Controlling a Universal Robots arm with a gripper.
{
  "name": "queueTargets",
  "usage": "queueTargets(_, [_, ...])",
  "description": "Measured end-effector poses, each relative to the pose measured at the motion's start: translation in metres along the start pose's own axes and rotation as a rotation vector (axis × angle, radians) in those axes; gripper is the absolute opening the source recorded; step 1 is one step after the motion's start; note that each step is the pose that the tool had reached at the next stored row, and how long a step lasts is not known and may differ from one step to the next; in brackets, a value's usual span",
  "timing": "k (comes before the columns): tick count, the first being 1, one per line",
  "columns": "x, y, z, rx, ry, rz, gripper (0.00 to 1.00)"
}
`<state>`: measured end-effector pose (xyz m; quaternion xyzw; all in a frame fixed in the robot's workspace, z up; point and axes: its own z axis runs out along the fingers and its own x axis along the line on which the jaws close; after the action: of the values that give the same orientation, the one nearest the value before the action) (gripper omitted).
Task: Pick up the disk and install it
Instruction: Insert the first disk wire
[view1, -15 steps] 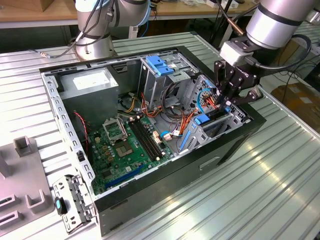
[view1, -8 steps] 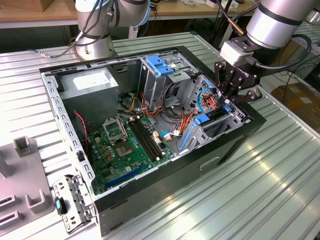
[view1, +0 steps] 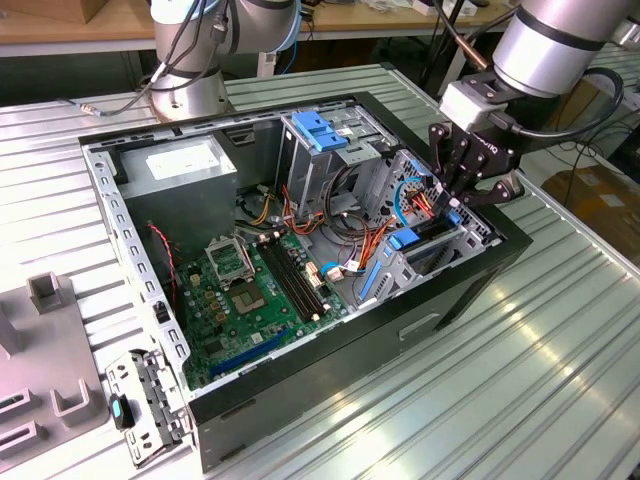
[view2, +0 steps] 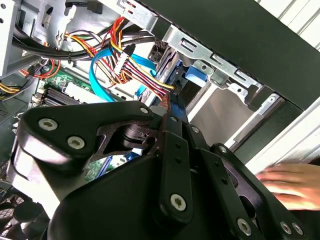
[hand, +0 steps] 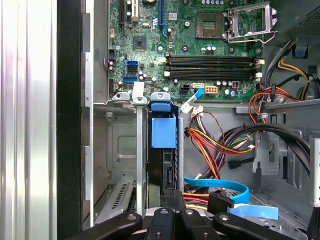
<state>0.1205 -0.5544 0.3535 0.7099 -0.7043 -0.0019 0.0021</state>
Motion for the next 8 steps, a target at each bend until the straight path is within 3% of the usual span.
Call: queueTargets(8, [0.0, 0.0031, 0.0001, 0.0, 0.0, 0.0, 0.11])
